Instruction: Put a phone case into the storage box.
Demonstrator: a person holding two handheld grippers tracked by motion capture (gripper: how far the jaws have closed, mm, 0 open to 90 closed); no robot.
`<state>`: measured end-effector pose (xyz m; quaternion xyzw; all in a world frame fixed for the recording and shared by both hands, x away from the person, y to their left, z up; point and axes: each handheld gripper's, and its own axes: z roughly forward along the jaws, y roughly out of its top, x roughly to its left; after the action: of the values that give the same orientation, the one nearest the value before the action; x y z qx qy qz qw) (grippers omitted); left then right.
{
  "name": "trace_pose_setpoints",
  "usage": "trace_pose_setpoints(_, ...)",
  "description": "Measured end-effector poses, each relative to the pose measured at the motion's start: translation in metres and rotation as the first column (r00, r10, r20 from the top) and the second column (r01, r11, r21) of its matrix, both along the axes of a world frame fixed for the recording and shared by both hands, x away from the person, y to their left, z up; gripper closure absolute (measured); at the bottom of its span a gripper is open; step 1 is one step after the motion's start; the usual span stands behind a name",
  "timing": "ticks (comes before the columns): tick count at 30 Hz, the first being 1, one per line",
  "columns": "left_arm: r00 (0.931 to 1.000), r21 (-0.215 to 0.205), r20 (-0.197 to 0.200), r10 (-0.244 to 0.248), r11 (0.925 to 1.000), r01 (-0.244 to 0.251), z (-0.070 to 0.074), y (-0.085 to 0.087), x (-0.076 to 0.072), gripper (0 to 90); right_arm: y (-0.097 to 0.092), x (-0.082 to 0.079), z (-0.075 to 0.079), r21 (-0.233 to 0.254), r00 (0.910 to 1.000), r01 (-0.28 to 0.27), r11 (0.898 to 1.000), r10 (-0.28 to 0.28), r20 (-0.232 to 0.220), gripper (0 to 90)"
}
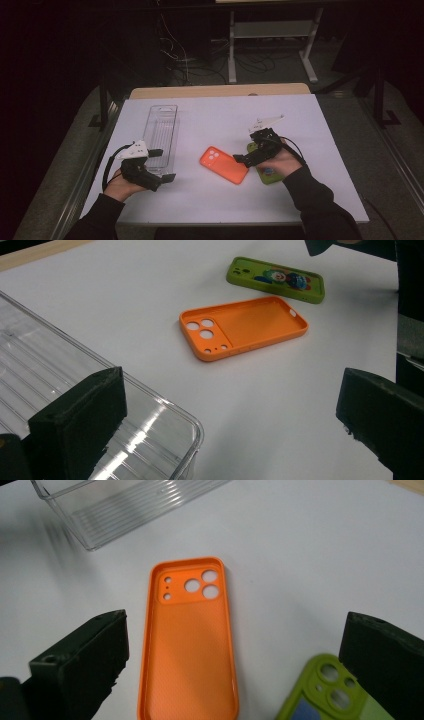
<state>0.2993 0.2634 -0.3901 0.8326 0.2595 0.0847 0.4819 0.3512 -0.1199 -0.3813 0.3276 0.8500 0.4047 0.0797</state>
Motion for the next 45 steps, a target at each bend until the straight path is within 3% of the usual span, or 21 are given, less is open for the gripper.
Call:
trace_pose_setpoints(6,1.0,-0.008,-0.002,0.005,1.0,-0.005,0.0,0.0,0.0,0.0,0.02,0.008,-0.003,-0.018,0.9996,-0.025,1.0,0.025,-0.011,0.0)
trace_pose_setpoints(16,1.0,-0.014,0.0,0.007,0.9999,-0.007,0.0,0.0,0.0,0.0,0.037,0.011,-0.012,-0.073,0.9983,-0.049,0.996,0.046,-0.036,0.0)
trace_pose_setpoints(20,1.0,-0.016,0.0,0.005,0.9999,-0.005,0.0,0.0,0.0,0.0,0.04,0.01,-0.019,-0.12,0.9974,-0.063,0.991,0.058,-0.042,0.0)
trace_pose_setpoints(26,1.0,-0.015,0.001,0.005,0.9999,-0.005,0.0,0.001,0.0,0.0,0.044,0.006,-0.029,-0.156,0.9942,-0.076,0.985,0.062,-0.088,0.0)
trace_pose_setpoints(35,1.0,-0.014,-0.001,0.004,0.9999,-0.004,0.0,0.0,0.0,0.0,0.048,-0.001,-0.04,-0.195,0.9911,-0.093,0.976,0.072,-0.112,0.0)
trace_pose_setpoints(41,1.0,-0.011,-0.003,0.002,0.9999,-0.002,0.0,0.0,0.0,0.0,0.047,-0.003,-0.051,-0.25,0.9896,-0.106,0.963,0.077,-0.121,0.9)
trace_pose_setpoints(45,1.0,-0.006,-0.006,-0.001,1.0,0.001,0.0,0.0,-0.001,0.0,0.048,-0.006,-0.053,-0.246,0.9873,-0.107,0.963,0.074,-0.141,2.6)
